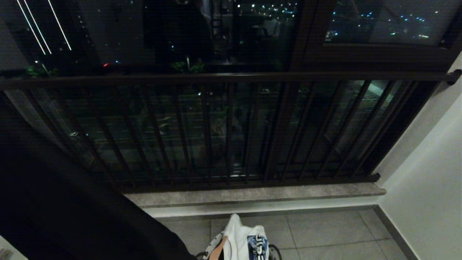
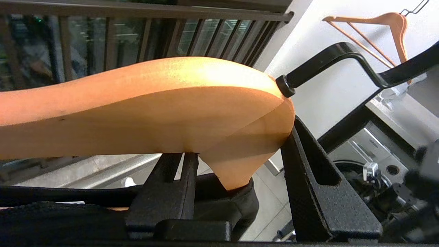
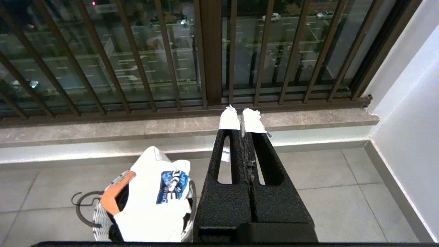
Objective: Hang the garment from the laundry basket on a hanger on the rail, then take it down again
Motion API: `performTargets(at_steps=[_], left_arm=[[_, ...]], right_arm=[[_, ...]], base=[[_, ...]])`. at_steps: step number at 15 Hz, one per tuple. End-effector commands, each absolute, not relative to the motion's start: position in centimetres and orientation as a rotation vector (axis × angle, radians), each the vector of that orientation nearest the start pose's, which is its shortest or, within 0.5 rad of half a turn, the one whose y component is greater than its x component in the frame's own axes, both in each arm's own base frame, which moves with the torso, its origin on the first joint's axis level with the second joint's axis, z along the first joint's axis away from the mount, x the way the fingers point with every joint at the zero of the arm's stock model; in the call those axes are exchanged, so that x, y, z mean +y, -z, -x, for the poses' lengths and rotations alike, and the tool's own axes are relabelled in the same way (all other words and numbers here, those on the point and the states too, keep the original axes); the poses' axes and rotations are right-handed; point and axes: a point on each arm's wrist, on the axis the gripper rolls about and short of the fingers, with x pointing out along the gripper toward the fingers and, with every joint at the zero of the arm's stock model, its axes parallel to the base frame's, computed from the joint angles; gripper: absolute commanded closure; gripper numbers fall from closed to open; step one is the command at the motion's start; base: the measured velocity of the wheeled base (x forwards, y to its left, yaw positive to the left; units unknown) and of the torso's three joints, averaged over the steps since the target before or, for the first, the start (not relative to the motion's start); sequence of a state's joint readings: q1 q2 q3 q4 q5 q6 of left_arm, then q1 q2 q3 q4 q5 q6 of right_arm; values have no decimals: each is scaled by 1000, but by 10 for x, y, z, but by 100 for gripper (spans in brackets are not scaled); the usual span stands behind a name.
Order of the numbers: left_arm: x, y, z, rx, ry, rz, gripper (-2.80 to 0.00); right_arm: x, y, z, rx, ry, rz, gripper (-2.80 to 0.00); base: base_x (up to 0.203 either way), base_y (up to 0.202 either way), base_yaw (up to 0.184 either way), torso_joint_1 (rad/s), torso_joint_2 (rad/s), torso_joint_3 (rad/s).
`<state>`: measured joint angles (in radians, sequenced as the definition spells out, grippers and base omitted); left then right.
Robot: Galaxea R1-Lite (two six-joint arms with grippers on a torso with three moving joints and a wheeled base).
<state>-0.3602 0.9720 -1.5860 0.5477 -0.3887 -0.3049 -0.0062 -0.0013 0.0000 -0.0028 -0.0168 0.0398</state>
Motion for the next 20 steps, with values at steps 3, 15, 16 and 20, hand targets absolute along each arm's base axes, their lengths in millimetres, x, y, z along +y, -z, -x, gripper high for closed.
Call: performTargets(at_steps=[3, 15, 16, 20], left_arm=[[-28, -417, -46, 83, 809, 288, 0], [-55, -419, -101, 136, 954, 331, 0], [-56, -419, -105, 132, 956, 334, 0], [-63, -420, -121, 126, 957, 350, 0]], right_arm=[[0, -76, 23, -5, 23, -40, 0], [0, -76, 23, -5, 23, -40, 0], [0, -76, 23, -5, 23, -40, 0], [0, -76, 23, -5, 23, -40, 0]], base=[[0, 0, 0, 0, 0, 0], [0, 0, 0, 0, 0, 0], [0, 0, 0, 0, 0, 0], [0, 0, 0, 0, 0, 0]])
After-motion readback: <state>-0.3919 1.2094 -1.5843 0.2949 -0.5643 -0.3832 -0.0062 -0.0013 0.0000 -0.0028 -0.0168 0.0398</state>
